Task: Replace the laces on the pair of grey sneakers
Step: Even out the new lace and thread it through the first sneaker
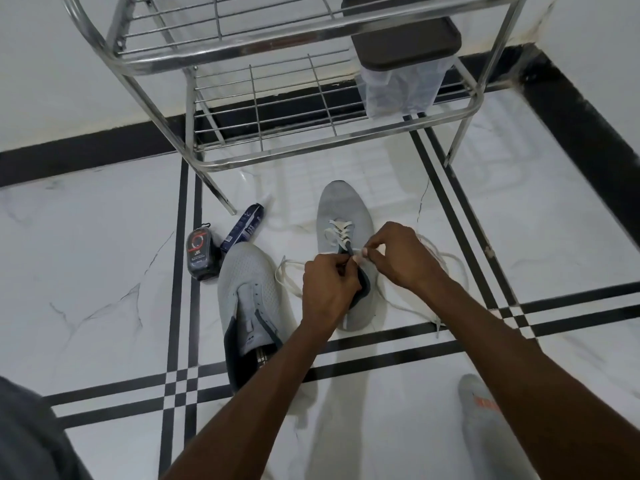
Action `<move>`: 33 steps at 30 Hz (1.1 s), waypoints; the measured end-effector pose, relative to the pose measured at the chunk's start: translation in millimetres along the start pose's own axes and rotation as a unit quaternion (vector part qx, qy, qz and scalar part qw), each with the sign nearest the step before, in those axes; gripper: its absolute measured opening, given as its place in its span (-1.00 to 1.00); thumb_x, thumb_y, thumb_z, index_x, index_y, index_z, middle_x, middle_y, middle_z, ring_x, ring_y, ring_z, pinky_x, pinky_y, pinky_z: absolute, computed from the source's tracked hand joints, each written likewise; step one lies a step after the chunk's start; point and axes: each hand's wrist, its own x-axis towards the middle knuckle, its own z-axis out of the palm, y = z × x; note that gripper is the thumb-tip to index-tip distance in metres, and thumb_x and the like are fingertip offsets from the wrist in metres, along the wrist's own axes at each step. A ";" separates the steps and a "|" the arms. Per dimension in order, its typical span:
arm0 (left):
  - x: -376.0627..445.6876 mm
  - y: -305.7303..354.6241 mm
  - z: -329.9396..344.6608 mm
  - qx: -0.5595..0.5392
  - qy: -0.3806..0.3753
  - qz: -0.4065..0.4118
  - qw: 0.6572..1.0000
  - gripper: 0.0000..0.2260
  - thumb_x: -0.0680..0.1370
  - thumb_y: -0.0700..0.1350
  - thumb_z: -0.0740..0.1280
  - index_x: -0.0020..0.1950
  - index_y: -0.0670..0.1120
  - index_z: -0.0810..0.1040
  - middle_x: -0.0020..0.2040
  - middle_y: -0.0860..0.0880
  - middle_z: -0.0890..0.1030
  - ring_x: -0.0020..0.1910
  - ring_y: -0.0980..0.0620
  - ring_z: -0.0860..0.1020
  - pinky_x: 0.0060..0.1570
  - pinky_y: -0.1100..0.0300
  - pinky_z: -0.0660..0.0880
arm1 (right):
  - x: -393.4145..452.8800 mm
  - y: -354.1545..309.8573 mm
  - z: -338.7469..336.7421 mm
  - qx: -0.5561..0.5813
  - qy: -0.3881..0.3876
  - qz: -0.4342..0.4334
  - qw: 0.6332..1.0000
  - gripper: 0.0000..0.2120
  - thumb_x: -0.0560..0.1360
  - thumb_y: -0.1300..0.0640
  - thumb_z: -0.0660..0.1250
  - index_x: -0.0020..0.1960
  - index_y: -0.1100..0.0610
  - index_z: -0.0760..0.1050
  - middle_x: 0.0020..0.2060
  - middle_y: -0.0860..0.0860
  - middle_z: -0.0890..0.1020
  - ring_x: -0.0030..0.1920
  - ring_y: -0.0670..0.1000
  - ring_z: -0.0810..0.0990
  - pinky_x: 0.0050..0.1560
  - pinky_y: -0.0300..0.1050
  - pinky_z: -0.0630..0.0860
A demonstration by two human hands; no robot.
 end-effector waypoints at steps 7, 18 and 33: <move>-3.2 3.2 0.2 -0.015 0.020 0.007 1.000 -0.72 0.58 0.04 0.34 -0.22 -0.07 0.71 -0.38 0.06 0.66 -0.35 0.11 0.63 -0.13 0.07 0.60 | -17.7 31.2 1.4 -0.011 0.076 0.085 0.993 -0.85 0.50 0.15 0.46 0.03 0.19 0.60 0.04 0.06 0.53 -0.01 -0.04 0.51 -0.04 -0.28 0.33; 5.9 1.2 -16.1 -0.017 0.122 -0.149 0.981 -0.64 0.56 0.20 0.37 0.01 -0.08 0.71 -0.13 -0.01 0.71 -0.14 0.04 0.67 -0.11 0.17 0.58 | -1.4 -30.0 3.5 0.335 -0.006 0.271 0.902 -0.73 0.54 0.00 0.43 -0.11 0.22 0.67 -0.37 0.03 0.63 -0.41 -0.05 0.51 -0.40 -0.22 0.43; 19.4 -3.9 -11.5 -0.267 0.106 -0.244 0.926 -0.83 0.58 -0.05 0.45 -0.05 -0.16 0.69 -0.17 -0.11 0.70 -0.19 -0.02 0.62 0.05 -0.03 0.62 | -6.5 -33.9 20.6 0.479 0.028 0.278 0.832 -0.76 0.58 0.27 0.37 -0.24 0.14 0.43 -0.08 0.10 0.75 -0.07 0.05 0.74 -0.18 -0.11 0.60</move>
